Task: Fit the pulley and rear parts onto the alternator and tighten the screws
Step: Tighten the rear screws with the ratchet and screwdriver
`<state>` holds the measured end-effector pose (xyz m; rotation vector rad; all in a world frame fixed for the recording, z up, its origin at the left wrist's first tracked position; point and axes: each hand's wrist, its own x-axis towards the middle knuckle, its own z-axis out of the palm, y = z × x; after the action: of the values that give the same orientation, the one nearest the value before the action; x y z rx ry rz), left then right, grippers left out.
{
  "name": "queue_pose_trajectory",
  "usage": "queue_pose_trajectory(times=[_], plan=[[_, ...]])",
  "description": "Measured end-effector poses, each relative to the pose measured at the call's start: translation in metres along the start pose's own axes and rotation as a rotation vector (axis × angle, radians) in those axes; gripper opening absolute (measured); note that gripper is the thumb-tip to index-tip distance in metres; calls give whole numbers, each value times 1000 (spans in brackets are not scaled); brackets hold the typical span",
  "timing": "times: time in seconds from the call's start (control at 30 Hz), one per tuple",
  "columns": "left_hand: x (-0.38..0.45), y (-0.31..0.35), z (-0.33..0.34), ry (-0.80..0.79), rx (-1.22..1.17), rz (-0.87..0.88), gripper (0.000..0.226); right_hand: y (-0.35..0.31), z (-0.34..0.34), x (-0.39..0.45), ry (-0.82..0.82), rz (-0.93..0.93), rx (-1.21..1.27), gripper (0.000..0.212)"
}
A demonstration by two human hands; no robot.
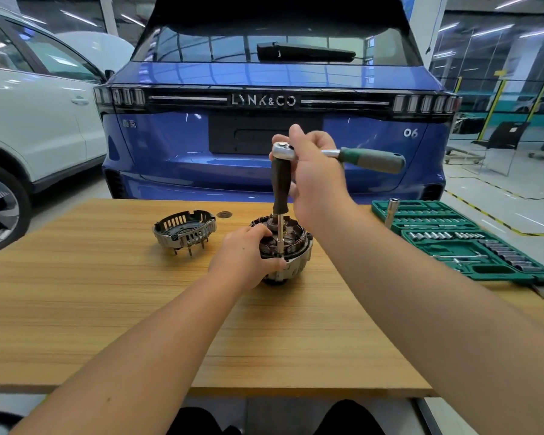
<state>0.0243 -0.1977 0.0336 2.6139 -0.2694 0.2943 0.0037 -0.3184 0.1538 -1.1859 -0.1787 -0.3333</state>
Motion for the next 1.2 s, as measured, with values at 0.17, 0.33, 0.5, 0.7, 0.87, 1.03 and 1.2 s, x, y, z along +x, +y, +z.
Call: queue_pose_trajectory(times=[0.17,0.33,0.5,0.7,0.87,1.03,1.2], plan=[[-2,0,-2,19,-5,16,68,9,-9,-1,-136,-745,-832,21],[-2,-1,-2,13,-4,17,67,0,-8,2,-244,-857,-1325,27],[-3,1,-2,18,-5,27,67,-10,-1,4,-288,-853,-1667,60],[-2,0,-3,7,8,22,68,-29,6,15,-321,-713,-1754,46],[-1,0,-3,2,21,23,69,-42,17,21,-374,-457,-1712,44],[0,-1,-1,-8,20,18,68,-59,29,23,-449,-90,-1518,18],[2,-2,-2,2,8,17,68,-54,20,17,-245,408,-577,17]])
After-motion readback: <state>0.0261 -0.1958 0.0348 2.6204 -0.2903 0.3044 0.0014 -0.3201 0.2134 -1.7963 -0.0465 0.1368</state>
